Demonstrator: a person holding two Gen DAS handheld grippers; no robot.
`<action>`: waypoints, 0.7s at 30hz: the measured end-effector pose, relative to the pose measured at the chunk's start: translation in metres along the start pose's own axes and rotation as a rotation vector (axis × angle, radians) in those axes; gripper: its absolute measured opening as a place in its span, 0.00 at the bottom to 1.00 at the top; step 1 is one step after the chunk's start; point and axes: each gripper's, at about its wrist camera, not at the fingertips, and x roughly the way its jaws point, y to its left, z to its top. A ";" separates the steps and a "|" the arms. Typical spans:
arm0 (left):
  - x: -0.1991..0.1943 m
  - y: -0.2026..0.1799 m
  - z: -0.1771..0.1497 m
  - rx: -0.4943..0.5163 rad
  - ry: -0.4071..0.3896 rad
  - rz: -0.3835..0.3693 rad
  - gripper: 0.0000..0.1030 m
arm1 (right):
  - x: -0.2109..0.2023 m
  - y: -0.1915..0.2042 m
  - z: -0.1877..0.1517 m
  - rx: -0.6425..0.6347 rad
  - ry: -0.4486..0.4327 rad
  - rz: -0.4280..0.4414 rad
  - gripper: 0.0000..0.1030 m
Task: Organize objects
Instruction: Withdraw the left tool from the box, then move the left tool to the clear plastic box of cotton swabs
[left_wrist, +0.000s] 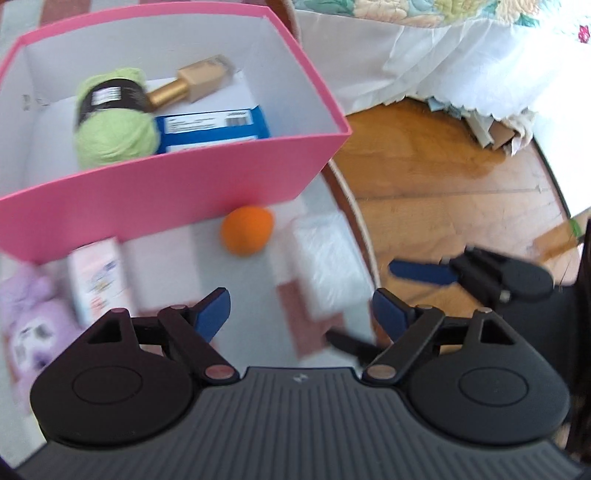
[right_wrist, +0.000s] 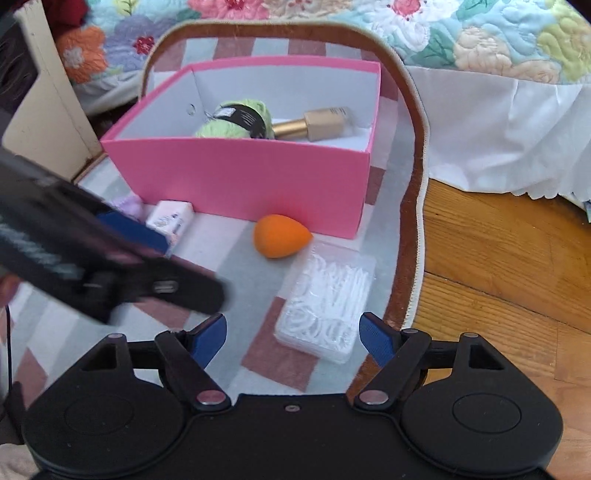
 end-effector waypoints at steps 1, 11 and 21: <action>0.008 -0.001 0.002 -0.012 0.004 -0.008 0.80 | 0.004 -0.002 0.001 0.009 0.004 -0.003 0.80; 0.052 0.003 -0.008 -0.102 -0.006 -0.069 0.46 | 0.043 -0.013 -0.007 0.087 0.095 -0.010 0.80; 0.037 0.017 -0.014 -0.041 0.009 0.010 0.39 | 0.037 0.016 -0.011 0.075 0.126 0.121 0.75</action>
